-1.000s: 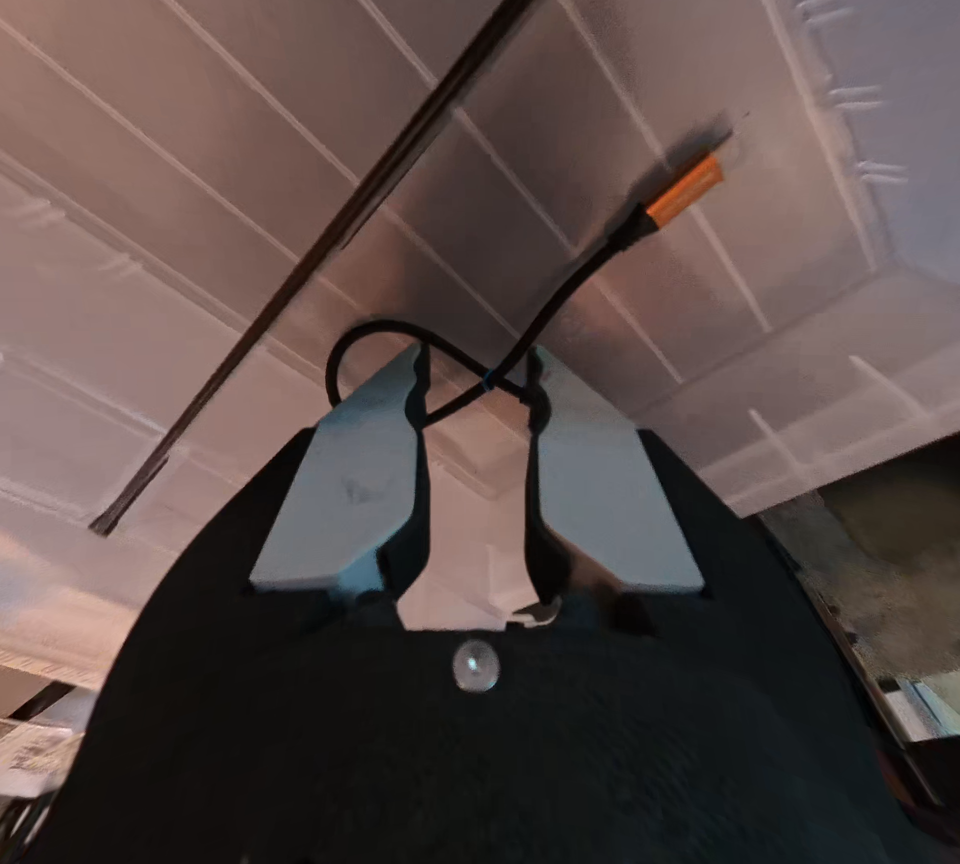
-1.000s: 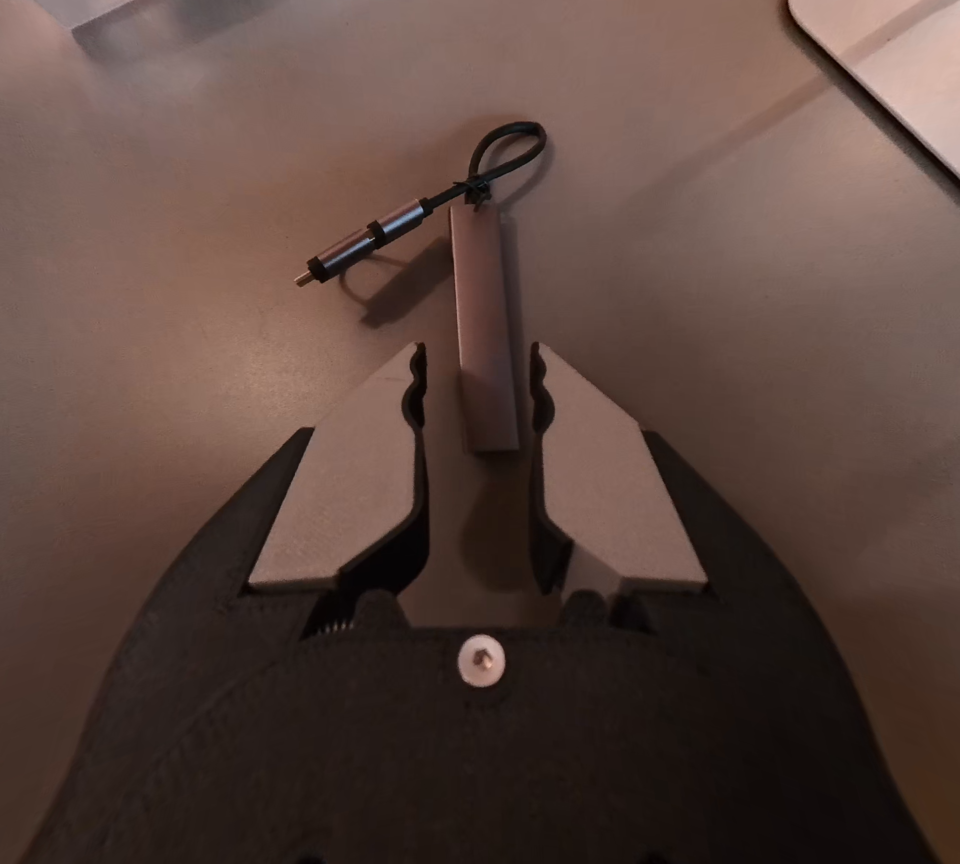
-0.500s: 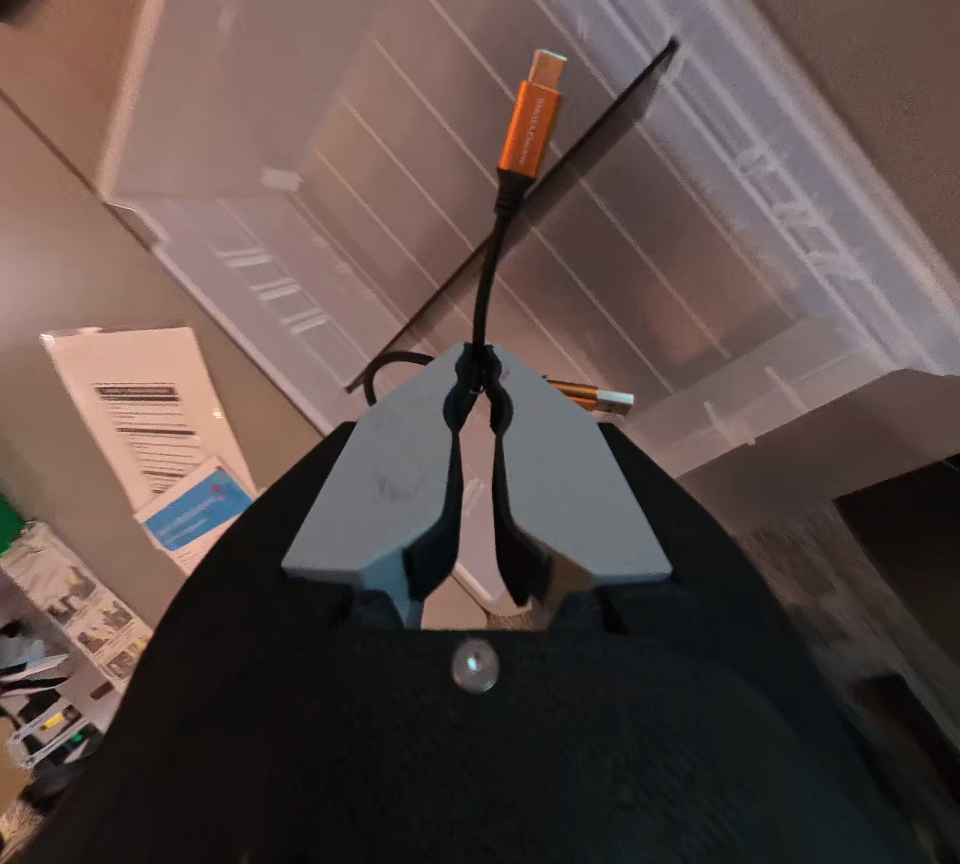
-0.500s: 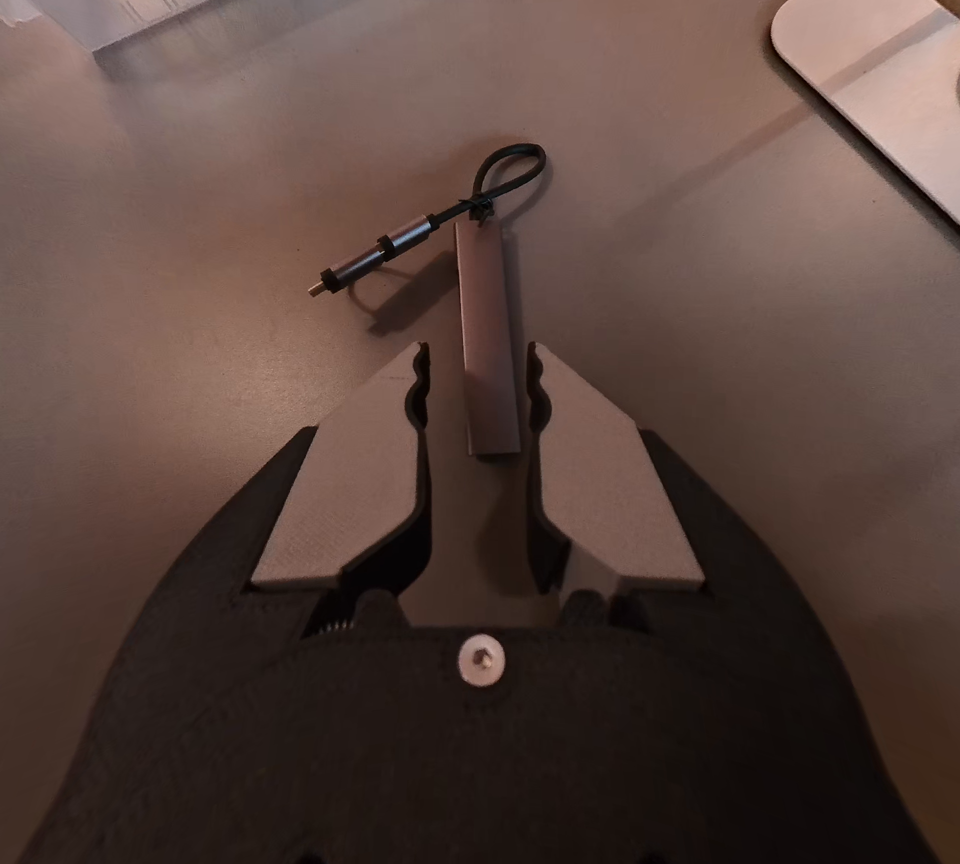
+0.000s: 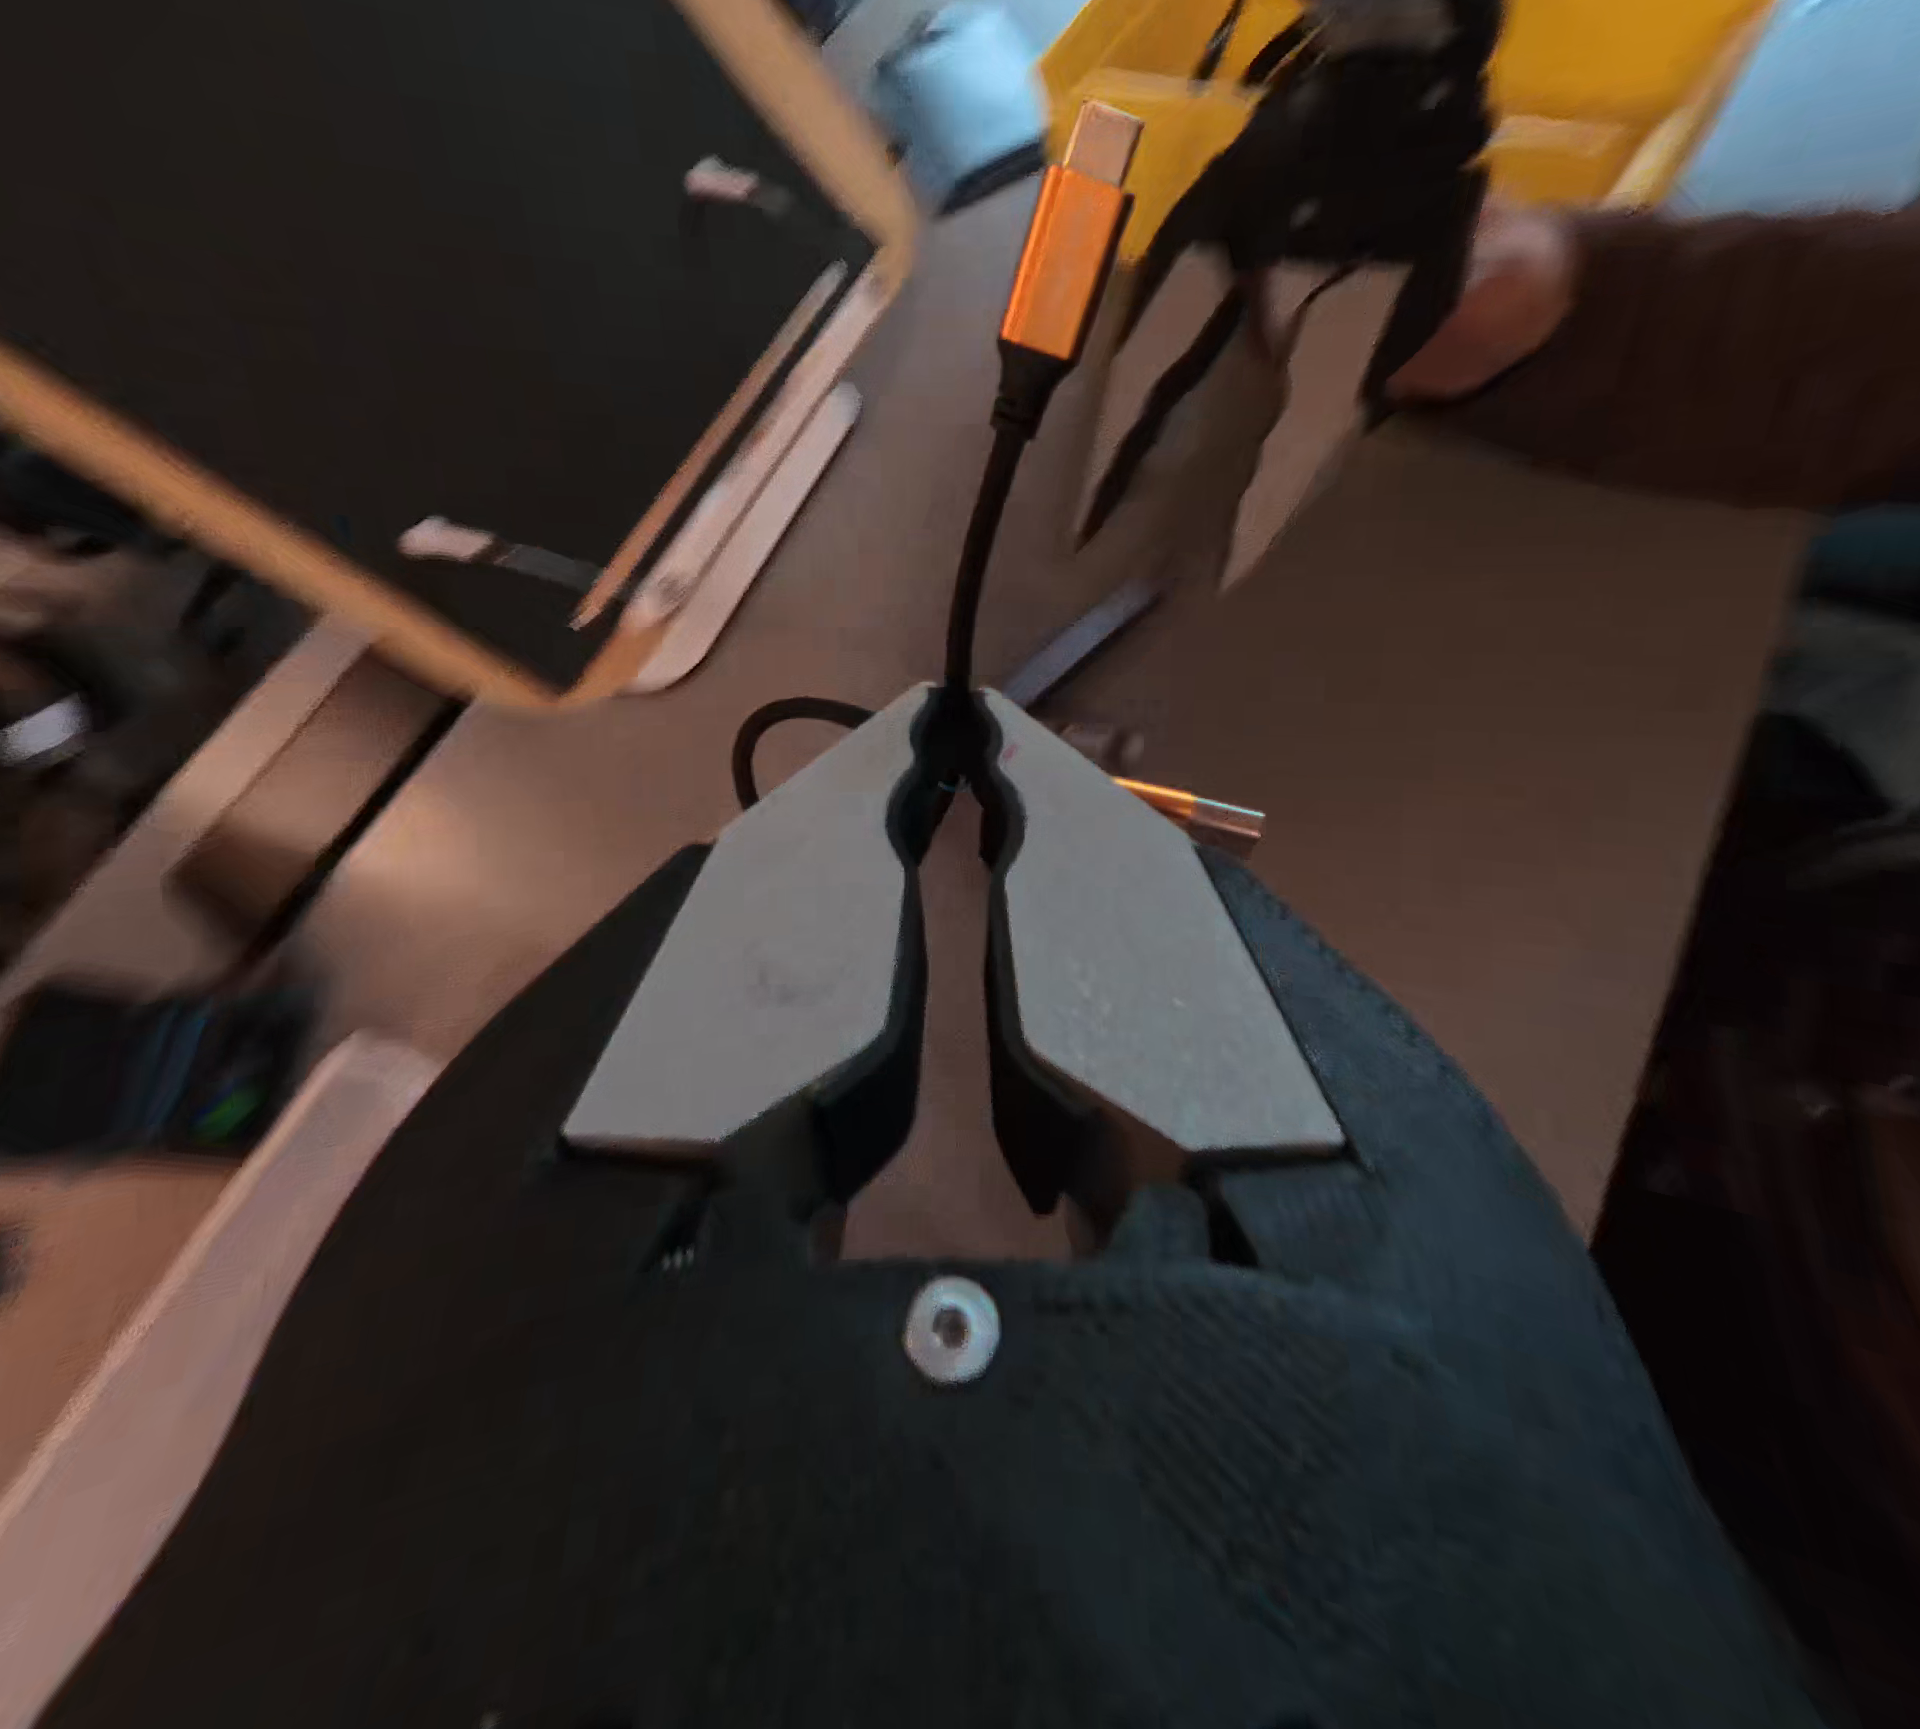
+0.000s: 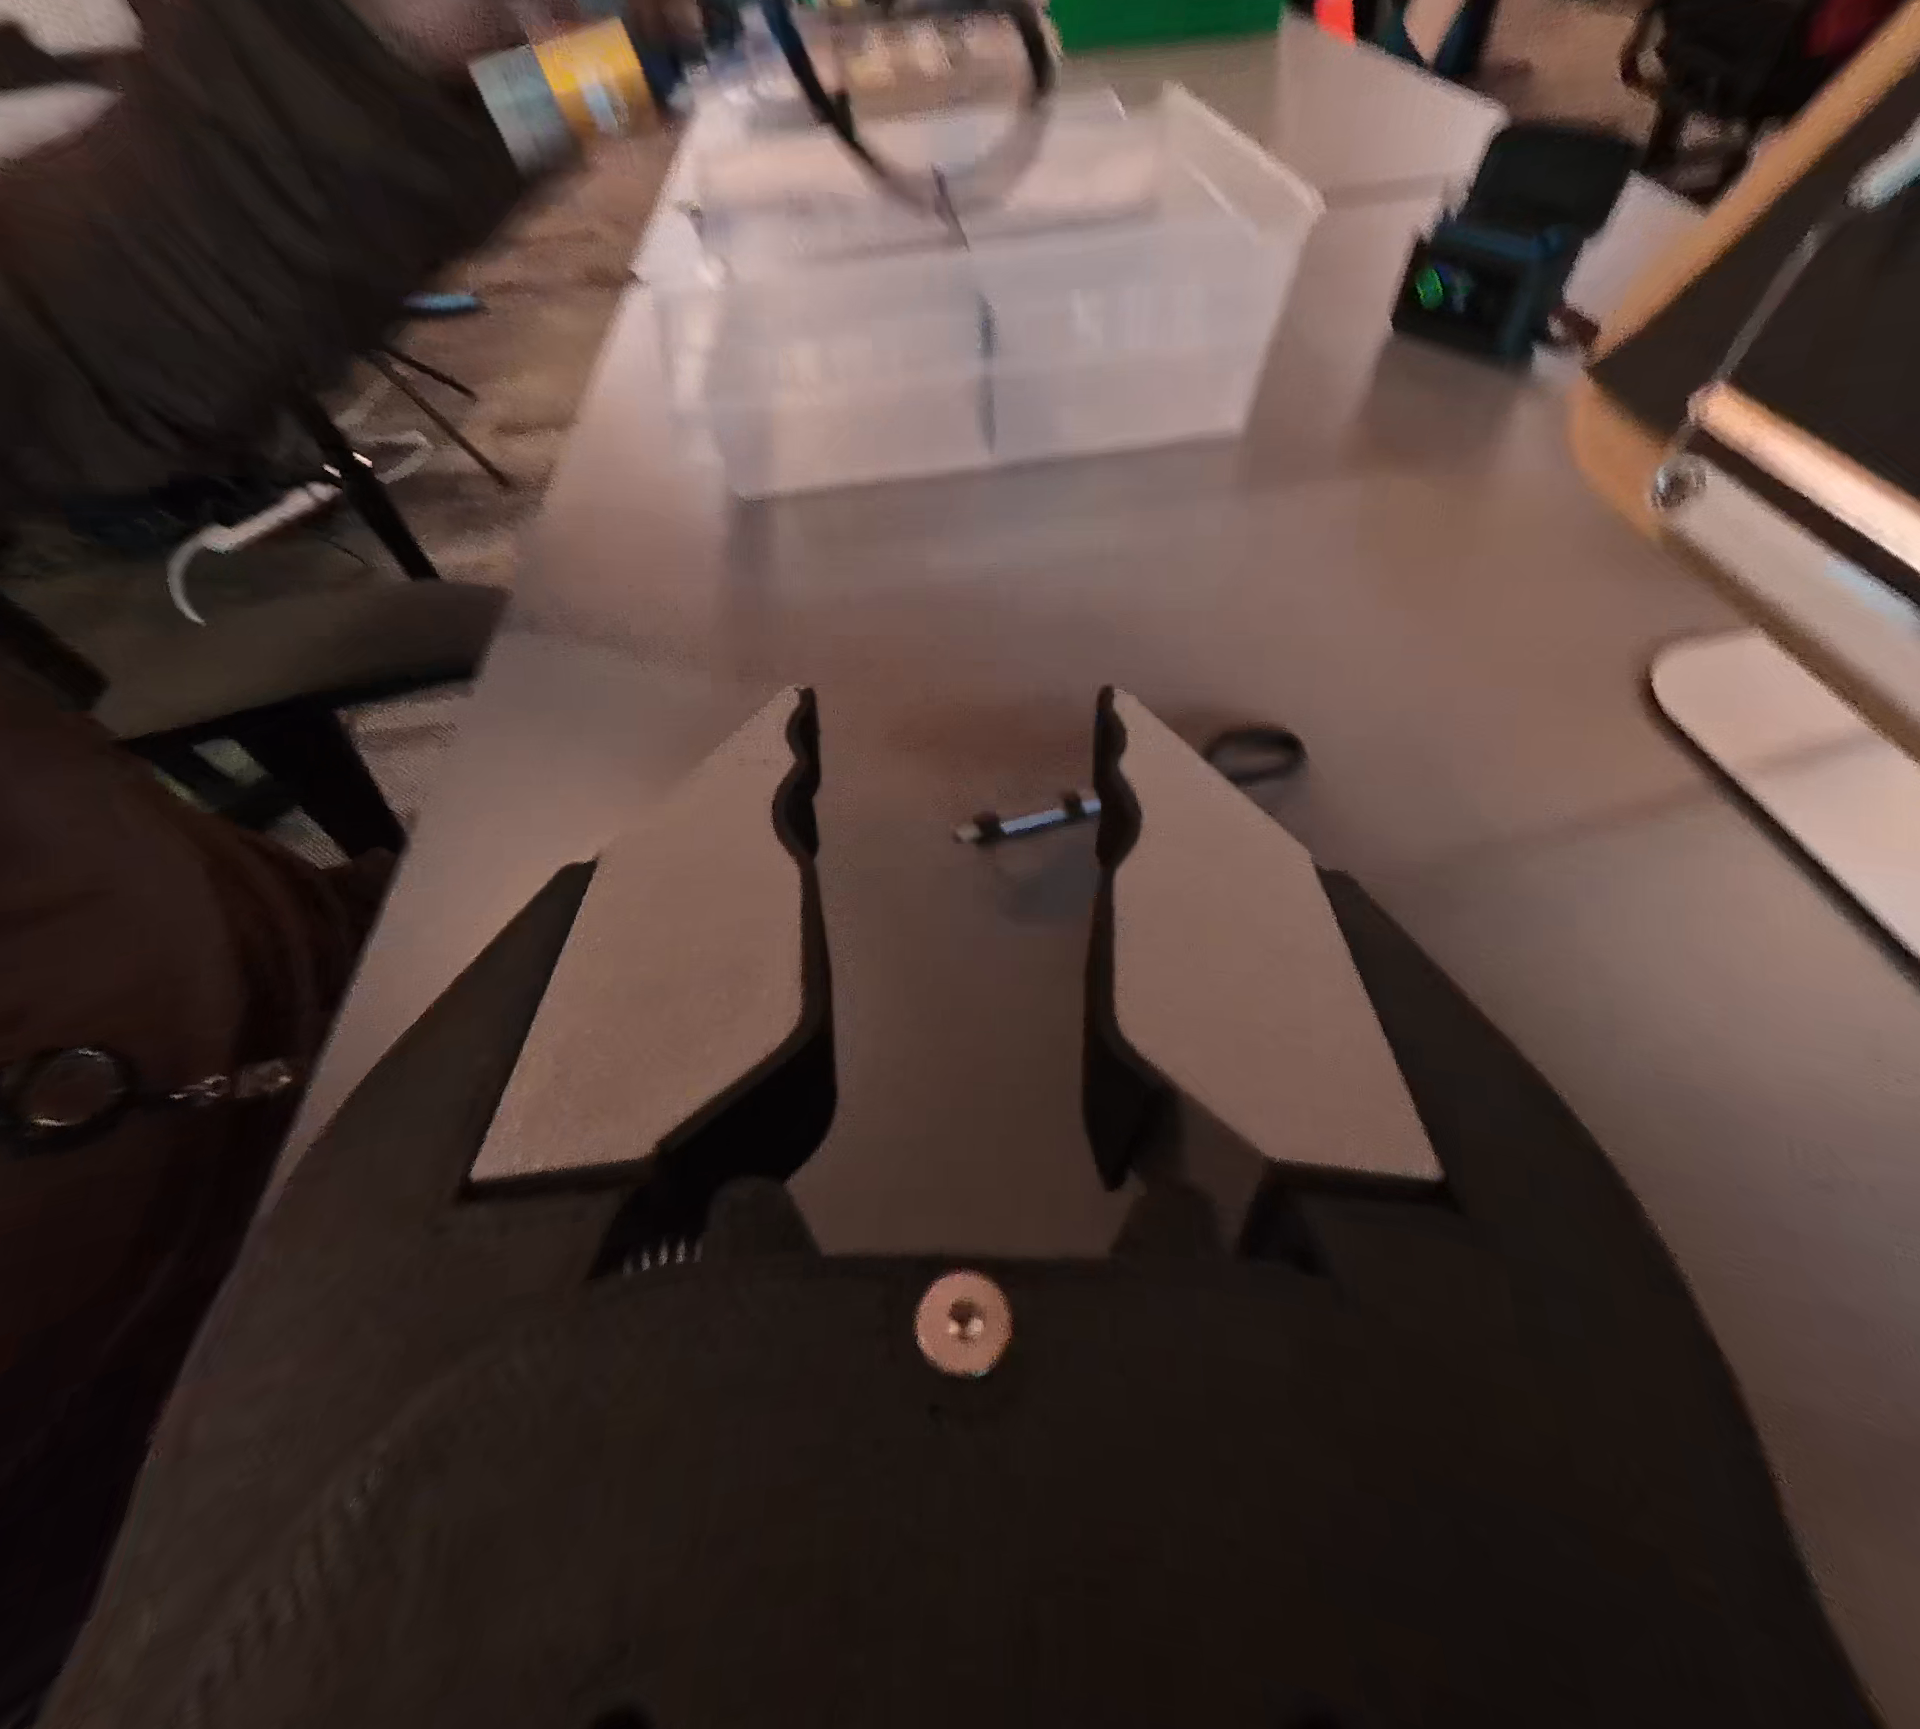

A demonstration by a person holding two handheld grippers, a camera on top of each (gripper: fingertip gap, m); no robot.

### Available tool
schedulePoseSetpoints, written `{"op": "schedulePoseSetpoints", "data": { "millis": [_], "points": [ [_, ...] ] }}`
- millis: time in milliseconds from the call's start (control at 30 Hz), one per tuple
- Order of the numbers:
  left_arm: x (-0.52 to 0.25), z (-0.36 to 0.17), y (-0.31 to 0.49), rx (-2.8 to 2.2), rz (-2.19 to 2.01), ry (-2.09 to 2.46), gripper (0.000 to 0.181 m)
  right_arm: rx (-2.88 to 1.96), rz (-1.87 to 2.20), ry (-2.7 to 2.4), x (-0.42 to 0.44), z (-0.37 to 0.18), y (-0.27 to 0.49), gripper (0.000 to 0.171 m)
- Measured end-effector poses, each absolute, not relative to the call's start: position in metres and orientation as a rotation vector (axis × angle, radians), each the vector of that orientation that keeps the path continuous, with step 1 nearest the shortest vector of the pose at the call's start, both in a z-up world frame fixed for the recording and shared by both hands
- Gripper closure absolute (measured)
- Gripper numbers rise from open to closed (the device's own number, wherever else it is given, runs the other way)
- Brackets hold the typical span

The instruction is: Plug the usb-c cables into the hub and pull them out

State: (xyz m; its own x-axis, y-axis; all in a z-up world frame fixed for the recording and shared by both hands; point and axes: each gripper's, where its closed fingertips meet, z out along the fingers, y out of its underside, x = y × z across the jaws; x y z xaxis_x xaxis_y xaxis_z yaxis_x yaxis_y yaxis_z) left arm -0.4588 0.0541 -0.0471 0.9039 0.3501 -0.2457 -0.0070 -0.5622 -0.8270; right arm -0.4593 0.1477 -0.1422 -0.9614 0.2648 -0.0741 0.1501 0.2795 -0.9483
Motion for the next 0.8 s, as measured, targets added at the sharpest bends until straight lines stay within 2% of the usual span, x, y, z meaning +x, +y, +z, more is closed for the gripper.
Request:
{"op": "schedulePoseSetpoints", "data": {
  "millis": [133, 267, 333, 433, 467, 500, 600, 633, 700, 800],
  "points": [
    [-0.455, -0.089, 0.129, -1.972, 0.272, -0.249, 0.181, -0.296, 2.005, -2.302, -0.444, -0.108, 0.151, 0.116],
    [-0.448, -0.109, 0.171, -1.827, 0.071, -0.192, 0.181, -0.436, 2.024, -2.219, -0.463, -0.106, 0.166, 0.122],
    [-0.452, -0.121, 0.183, -1.838, 0.016, -0.209, 0.181, -0.423, 2.079, -2.218, -0.461, -0.103, 0.168, 0.132],
    [-0.459, -0.135, 0.195, -1.875, -0.022, -0.202, 0.181, -0.401, 2.126, -2.187, -0.458, -0.097, 0.170, 0.158],
    [-0.458, -0.139, 0.199, -1.877, -0.053, -0.190, 0.181, -0.435, 2.088, -2.179, -0.463, -0.098, 0.173, 0.168],
    [-0.458, -0.142, 0.202, -1.873, -0.081, -0.182, 0.180, -0.487, 2.031, -2.176, -0.469, -0.101, 0.177, 0.170],
    [-0.466, -0.146, 0.202, -1.833, -0.118, -0.208, 0.179, -0.642, 1.895, -2.114, -0.485, -0.099, 0.192, 0.171],
    [-0.471, -0.146, 0.199, -1.827, -0.125, -0.243, 0.170, -0.681, 1.811, -2.106, -0.489, -0.100, 0.199, 0.171],
    [-0.480, -0.149, 0.186, -1.846, -0.124, -0.297, 0.157, -0.734, 1.537, -2.128, -0.498, -0.110, 0.216, 0.170],
    [-0.509, -0.166, 0.163, -1.914, 0.046, -0.425, 0.156, -0.767, 1.136, -2.139, -0.503, -0.123, 0.242, 0.169]
  ]
}}
